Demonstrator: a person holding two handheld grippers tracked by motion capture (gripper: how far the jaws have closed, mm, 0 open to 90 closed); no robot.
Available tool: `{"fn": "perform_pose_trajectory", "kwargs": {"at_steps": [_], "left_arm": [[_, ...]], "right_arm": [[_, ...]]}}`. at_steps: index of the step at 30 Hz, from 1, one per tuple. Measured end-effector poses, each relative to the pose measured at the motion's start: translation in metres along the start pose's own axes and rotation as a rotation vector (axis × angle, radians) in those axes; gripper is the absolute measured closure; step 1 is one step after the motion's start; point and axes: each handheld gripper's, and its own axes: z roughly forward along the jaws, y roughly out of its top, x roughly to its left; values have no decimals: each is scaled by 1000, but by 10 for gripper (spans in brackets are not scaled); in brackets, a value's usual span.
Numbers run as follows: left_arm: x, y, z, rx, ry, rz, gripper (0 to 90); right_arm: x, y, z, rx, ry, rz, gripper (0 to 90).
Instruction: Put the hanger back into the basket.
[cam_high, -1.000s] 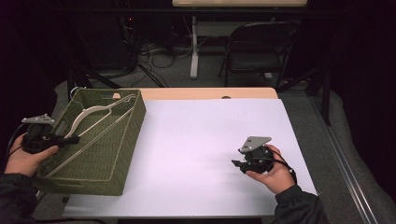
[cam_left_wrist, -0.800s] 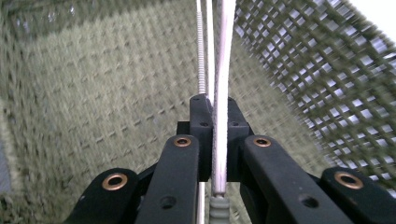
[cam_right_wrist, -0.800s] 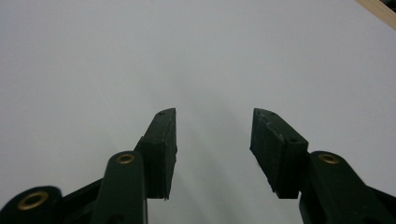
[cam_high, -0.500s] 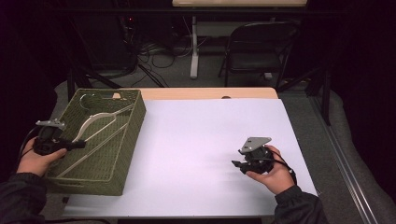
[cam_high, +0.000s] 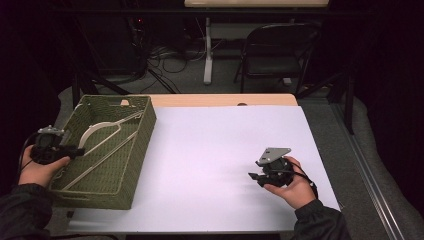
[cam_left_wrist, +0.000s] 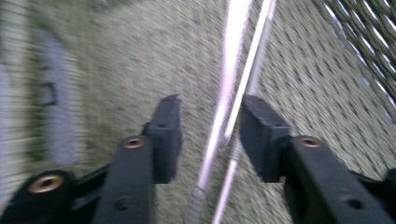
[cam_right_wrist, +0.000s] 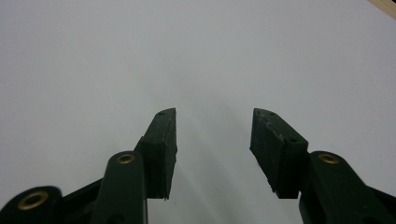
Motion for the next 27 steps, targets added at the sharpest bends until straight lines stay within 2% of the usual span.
{"fn": "perform_pose_trajectory", "kwargs": {"at_steps": [1,3,7,8,9,10,12,13,14,16,18,21,22,23,24,27], "left_arm": [[0,0,0,0,0,0,532],[1,1,-13,-35,27,-3,506],[-1,0,-30,-86,15,-34,473],[-3,0,-34,-96,8,-36,471],[-6,0,-38,-105,3,-39,471],[-9,-1,-41,-121,-4,-39,469],[-17,-3,-47,-153,-29,-48,463],[-21,-4,-50,-162,-38,-55,459],[-26,-5,-53,-172,-48,-55,458],[-35,-7,-58,-198,-71,-43,453],[-43,-8,-62,-190,-80,-43,453],[-59,-11,-69,-221,-111,-28,450],[-63,-12,-72,-235,-122,-24,450],[-68,-14,-75,-247,-126,-21,448],[-73,-16,-77,-257,-131,-13,448],[-86,-22,-81,-278,-145,0,446]], "right_arm": [[0,0,0,-1,-1,0,508],[0,0,-1,-5,2,0,508],[2,0,-4,-11,0,-2,508],[2,0,-4,-29,-5,1,508],[2,0,-6,-14,-7,-2,508],[2,-1,-4,-53,-8,3,508],[3,0,-9,-22,-12,-1,507],[3,-1,-8,-45,-12,5,507],[4,-1,-11,-24,-14,1,507],[5,-2,-13,-46,-13,5,506],[6,-2,-15,-50,-15,7,505],[8,-3,-21,-35,-17,8,505],[9,-4,-22,-57,-31,14,503],[9,-5,-24,-69,-20,22,503],[10,-5,-27,-60,-21,22,502],[12,-8,-32,-90,-22,42,499]]}}
